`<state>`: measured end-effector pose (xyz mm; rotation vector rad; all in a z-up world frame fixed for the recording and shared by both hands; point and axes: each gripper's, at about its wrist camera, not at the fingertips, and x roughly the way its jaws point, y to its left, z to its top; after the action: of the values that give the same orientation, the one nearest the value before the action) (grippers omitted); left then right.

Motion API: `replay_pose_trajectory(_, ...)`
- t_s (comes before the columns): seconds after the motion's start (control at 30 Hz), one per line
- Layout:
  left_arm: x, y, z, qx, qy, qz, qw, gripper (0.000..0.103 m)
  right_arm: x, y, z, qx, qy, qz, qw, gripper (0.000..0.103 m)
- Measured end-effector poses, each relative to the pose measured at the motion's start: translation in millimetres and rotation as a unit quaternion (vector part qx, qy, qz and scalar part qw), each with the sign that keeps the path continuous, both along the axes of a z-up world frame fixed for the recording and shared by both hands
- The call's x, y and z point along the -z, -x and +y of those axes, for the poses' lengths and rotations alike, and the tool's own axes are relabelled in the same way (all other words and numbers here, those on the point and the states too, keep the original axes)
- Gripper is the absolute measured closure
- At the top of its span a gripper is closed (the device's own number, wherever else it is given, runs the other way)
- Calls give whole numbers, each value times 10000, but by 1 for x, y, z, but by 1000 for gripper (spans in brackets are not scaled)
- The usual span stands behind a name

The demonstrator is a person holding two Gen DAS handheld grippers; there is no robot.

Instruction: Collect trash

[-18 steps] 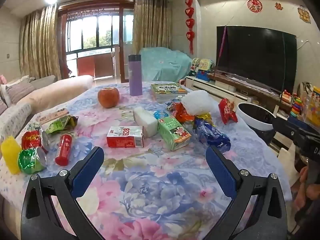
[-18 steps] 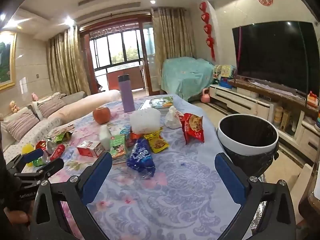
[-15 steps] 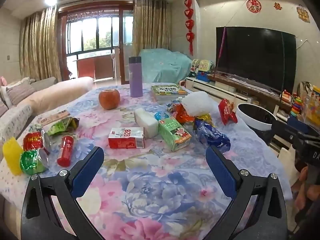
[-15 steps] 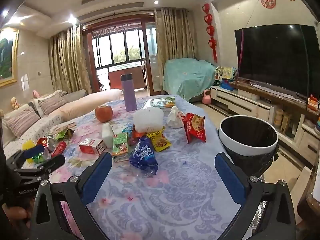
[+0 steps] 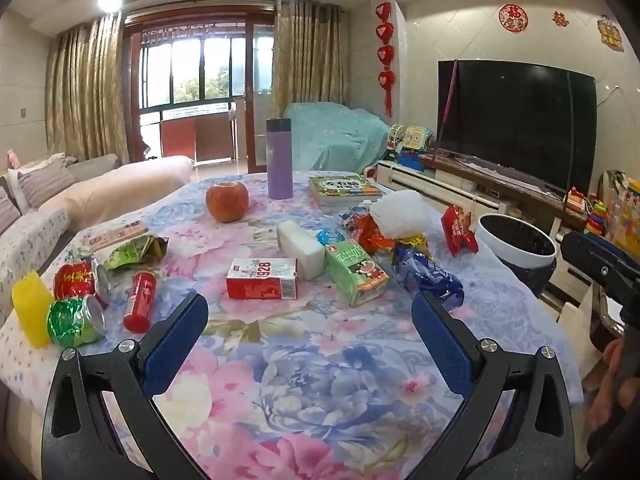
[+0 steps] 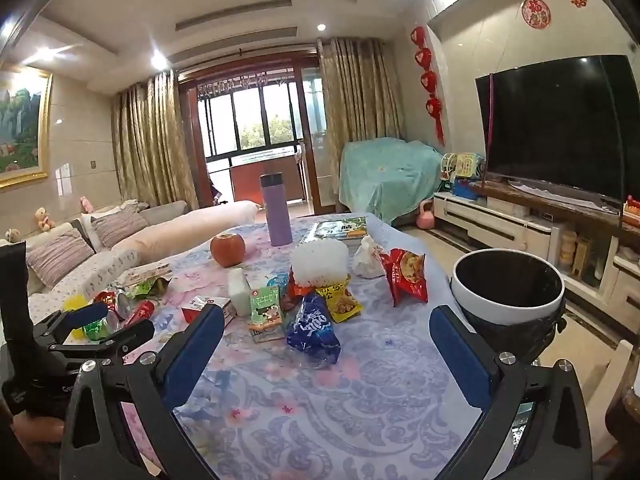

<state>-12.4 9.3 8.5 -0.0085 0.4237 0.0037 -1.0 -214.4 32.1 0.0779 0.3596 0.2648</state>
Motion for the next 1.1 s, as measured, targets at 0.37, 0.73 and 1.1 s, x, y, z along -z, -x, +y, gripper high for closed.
replay_pose_trajectory(0.37,1,2,4,-66,42,5,10000,0,6,0,6,-114,24,87,9999,0)
replay_pose_trajectory(0.73,0,3,5,-84,31,-30,10000,0,8,-1,7,-126,29,133,9998,0)
replay_pose_trajectory(1.1,0,4,5,-81,37,-40,10000,0,10,-2,7,-110,18,186,9998,0)
